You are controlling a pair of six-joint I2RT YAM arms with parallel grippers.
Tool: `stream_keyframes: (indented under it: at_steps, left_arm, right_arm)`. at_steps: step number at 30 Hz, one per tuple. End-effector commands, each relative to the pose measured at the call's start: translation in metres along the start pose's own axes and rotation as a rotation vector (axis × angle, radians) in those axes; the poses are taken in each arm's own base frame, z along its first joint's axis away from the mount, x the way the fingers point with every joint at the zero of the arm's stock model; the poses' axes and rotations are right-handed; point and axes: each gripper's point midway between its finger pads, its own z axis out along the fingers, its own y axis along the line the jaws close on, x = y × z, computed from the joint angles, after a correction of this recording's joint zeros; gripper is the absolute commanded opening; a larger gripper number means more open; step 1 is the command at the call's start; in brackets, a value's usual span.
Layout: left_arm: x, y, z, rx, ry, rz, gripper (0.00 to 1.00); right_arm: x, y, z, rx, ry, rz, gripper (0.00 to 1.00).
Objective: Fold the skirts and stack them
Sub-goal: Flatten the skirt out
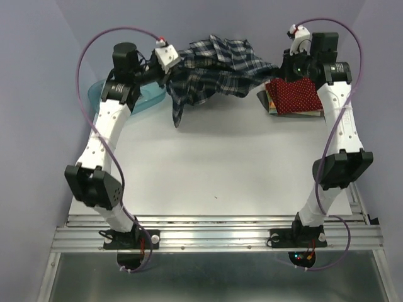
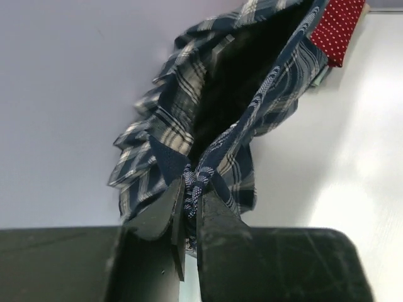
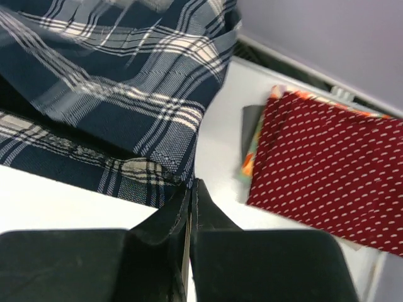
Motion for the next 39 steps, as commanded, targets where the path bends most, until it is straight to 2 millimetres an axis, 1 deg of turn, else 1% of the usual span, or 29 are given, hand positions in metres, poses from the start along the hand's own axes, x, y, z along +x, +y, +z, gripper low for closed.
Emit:
stream_keyframes:
  at_steps: [1,2,3,4,5,6,7,8,9,10,11,12,13,14,15,16,18,19,21,22,25,27,28,30,31,34,37,38,39]
  left_arm:
    - [-0.006,0.0,-0.047,-0.093,0.0,0.254,0.0]
    - [0.008,-0.012,-0.051,-0.072,0.029,0.268,0.0]
    - [0.044,-0.04,-0.058,-0.033,0.087,0.241,0.0]
    - [0.063,-0.056,-0.062,-0.009,0.118,0.24,0.03]
    - [0.08,-0.072,-0.063,0.025,0.151,0.285,0.13]
    - [0.122,-0.11,-0.072,0.094,0.223,0.253,0.38]
    - [0.142,-0.128,-0.077,0.125,0.267,0.263,0.45]
    - [0.17,-0.169,-0.087,0.204,0.301,0.285,0.5]
    - [0.181,-0.188,-0.093,0.239,0.317,0.3,0.57]
    - [0.189,-0.205,-0.099,0.266,0.326,0.312,0.68]
    - [0.193,-0.218,-0.105,0.279,0.335,0.324,0.7]
    - [0.193,-0.233,-0.115,0.28,0.326,0.322,0.74]
    - [0.188,-0.244,-0.118,0.293,0.312,0.314,0.81]
    - [0.176,-0.244,-0.123,0.266,0.287,0.313,0.84]
    - [0.172,-0.247,-0.127,0.253,0.291,0.247,0.86]
    - [0.166,-0.246,-0.128,0.239,0.29,0.223,0.88]
    - [0.155,-0.236,-0.128,0.194,0.305,0.175,0.89]
    - [0.153,-0.234,-0.127,0.169,0.325,0.089,0.88]
    - [0.153,-0.232,-0.119,0.163,0.373,0.021,0.88]
    - [0.155,-0.239,-0.114,0.152,0.413,-0.043,0.88]
    - [0.17,-0.26,-0.102,0.206,0.526,-0.101,0.88]
    - [0.176,-0.279,-0.095,0.23,0.577,-0.1,0.9]
    - [0.18,-0.279,-0.094,0.206,0.604,-0.079,0.93]
    - [0.189,-0.296,-0.09,0.24,0.646,-0.039,0.93]
    - [0.193,-0.298,-0.089,0.236,0.663,-0.028,0.93]
    - [0.206,-0.298,-0.087,0.224,0.714,-0.024,0.9]
    - [0.216,-0.303,-0.083,0.23,0.753,-0.023,0.87]
    - [0.222,-0.302,-0.083,0.218,0.774,-0.008,0.86]
    - [0.227,-0.304,-0.083,0.218,0.786,0.01,0.85]
  right_arm:
    - [0.055,-0.011,-0.024,0.019,0.127,-0.03,0.01]
    - [0.075,-0.004,-0.023,-0.019,0.164,-0.036,0.01]
    - [0.116,0.016,-0.021,-0.089,0.246,-0.039,0.01]
    - [0.138,0.021,-0.021,-0.108,0.286,-0.04,0.01]
    - [0.158,0.032,-0.021,-0.14,0.32,-0.046,0.01]
    - [0.202,0.047,-0.017,-0.181,0.4,-0.04,0.01]
    - [0.213,0.056,-0.022,-0.207,0.408,-0.079,0.01]
    - [0.23,0.065,-0.024,-0.235,0.437,-0.099,0.08]
    - [0.264,0.085,-0.027,-0.278,0.514,-0.116,0.12]
    - [0.277,0.093,-0.03,-0.3,0.543,-0.132,0.17]
    - [0.286,0.1,-0.035,-0.322,0.557,-0.159,0.26]
    - [0.296,0.106,-0.04,-0.338,0.587,-0.16,0.5]
    - [0.307,0.11,-0.045,-0.355,0.614,-0.151,0.62]
    - [0.31,0.114,-0.05,-0.367,0.626,-0.153,0.69]
    - [0.31,0.113,-0.051,-0.356,0.631,-0.156,0.7]
    - [0.31,0.11,-0.052,-0.341,0.635,-0.164,0.7]
    - [0.302,0.103,-0.053,-0.303,0.612,-0.188,0.7]
    - [0.298,0.1,-0.053,-0.289,0.597,-0.196,0.69]
    - [0.29,0.096,-0.051,-0.262,0.572,-0.209,0.67]
    - [0.288,0.094,-0.05,-0.252,0.572,-0.209,0.66]
    - [0.291,0.085,-0.044,-0.216,0.597,-0.224,0.62]
    - [0.289,0.08,-0.041,-0.188,0.593,-0.235,0.6]
    - [0.287,0.077,-0.04,-0.17,0.587,-0.236,0.59]
    - [0.28,0.078,-0.036,-0.163,0.562,-0.215,0.57]
    - [0.274,0.081,-0.034,-0.177,0.547,-0.206,0.56]
    - [0.277,0.088,-0.03,-0.235,0.58,-0.189,0.5]
    - [0.289,0.094,-0.027,-0.28,0.606,-0.188,0.45]
    - [0.298,0.096,-0.028,-0.294,0.623,-0.193,0.43]
    - [0.3,0.095,-0.027,-0.287,0.616,-0.201,0.42]
